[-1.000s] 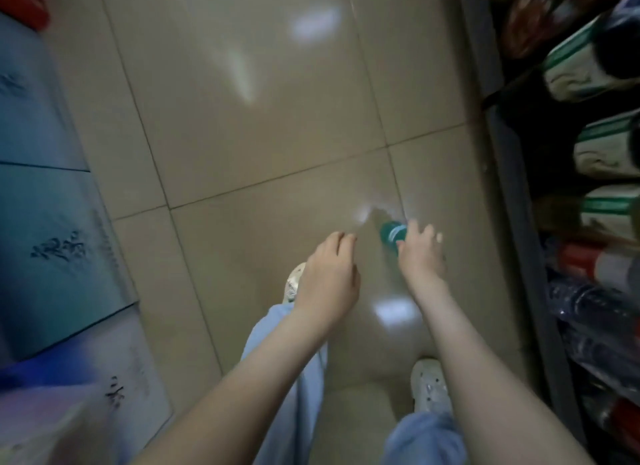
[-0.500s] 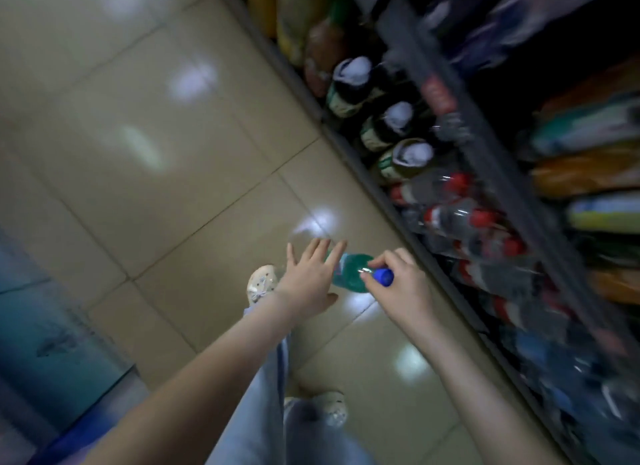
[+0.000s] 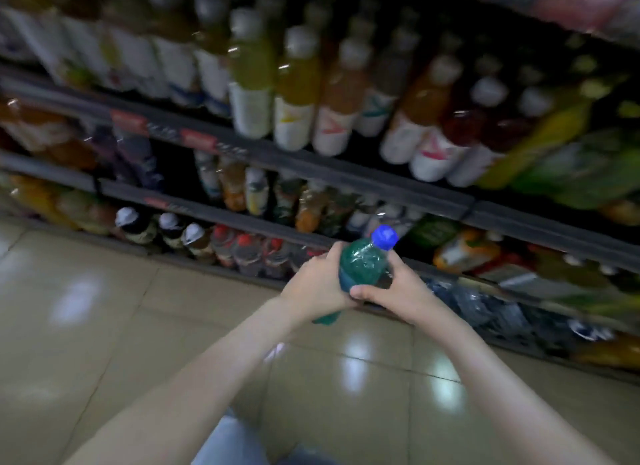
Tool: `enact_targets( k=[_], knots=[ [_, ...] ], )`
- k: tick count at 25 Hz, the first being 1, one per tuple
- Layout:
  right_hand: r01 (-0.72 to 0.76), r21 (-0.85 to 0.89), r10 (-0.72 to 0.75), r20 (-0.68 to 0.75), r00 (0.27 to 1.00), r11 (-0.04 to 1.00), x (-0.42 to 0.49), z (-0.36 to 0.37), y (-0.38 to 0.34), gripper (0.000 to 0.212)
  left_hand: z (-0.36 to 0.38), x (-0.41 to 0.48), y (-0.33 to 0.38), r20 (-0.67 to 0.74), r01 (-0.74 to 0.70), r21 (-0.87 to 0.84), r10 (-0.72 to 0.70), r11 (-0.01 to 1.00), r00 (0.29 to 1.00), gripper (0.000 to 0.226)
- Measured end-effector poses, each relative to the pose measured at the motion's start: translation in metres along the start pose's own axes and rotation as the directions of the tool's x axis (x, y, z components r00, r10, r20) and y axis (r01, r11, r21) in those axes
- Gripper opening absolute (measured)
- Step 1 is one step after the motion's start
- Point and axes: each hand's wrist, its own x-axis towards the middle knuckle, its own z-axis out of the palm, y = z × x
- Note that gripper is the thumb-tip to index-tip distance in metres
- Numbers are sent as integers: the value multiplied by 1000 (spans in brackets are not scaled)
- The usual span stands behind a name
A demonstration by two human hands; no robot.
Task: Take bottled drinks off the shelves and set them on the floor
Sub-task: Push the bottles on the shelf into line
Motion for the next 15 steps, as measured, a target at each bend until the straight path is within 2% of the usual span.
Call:
enact_targets(
  k=[3,5,7,9,11,13,15],
  knots=[
    [-15,87,30,-178,984,996,-45,-87,18,45,31,33,100,103,-133,-1,132,991,986,67],
    [4,113,34,-335,942,994,-69,-136,32,40,51,55,151,177,-230,-18,230,973,957,71],
    [15,137,53,-478,877,990,-94,-183,48,39,74,81,196,292,-337,-34,332,941,897,74],
    [24,170,88,-618,781,985,-124,-233,65,39,102,113,248,424,-469,-37,439,882,792,74],
    [26,170,110,-736,668,985,-154,-284,82,36,136,141,305,494,-575,-62,526,816,693,71],
    [22,184,143,-827,544,983,-190,-338,98,35,181,156,367,504,-654,-92,602,751,619,62],
    [17,181,156,-886,436,983,-226,-393,114,34,227,162,428,483,-710,-106,660,696,576,51]
  ],
)
